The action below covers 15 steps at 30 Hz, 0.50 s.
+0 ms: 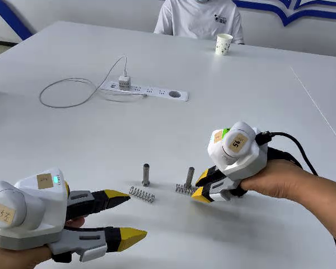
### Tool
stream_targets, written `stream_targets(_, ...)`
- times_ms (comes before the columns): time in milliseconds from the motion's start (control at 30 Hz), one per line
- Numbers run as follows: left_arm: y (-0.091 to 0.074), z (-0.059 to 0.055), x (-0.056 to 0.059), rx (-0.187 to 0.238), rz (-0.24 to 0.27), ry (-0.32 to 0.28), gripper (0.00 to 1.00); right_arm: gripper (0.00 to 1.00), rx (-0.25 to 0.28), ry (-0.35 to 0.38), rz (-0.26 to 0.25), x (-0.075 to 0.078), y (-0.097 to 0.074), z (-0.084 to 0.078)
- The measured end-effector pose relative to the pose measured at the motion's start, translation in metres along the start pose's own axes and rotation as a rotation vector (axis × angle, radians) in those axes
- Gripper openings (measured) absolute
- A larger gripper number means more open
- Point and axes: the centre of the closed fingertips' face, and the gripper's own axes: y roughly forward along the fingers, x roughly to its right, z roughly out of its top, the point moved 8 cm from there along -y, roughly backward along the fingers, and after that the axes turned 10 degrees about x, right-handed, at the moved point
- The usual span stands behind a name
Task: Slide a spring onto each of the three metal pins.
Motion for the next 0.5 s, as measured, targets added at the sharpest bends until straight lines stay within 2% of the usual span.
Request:
stream_targets(267, -0.0006, -0.0004, -0.0020, 0.002, 0.005, -0.004, 0.47, 0.15, -0.020, 0.012, 0.007, 0.0008, 0.0048, -0.0042)
stream_targets(500, 0.0000, -0.0010, -0.0025, 0.003, 0.007, -0.006, 0.46, 0.13, -0.016, 0.055, 0.011, 0.0005, 0.0046, -0.0044)
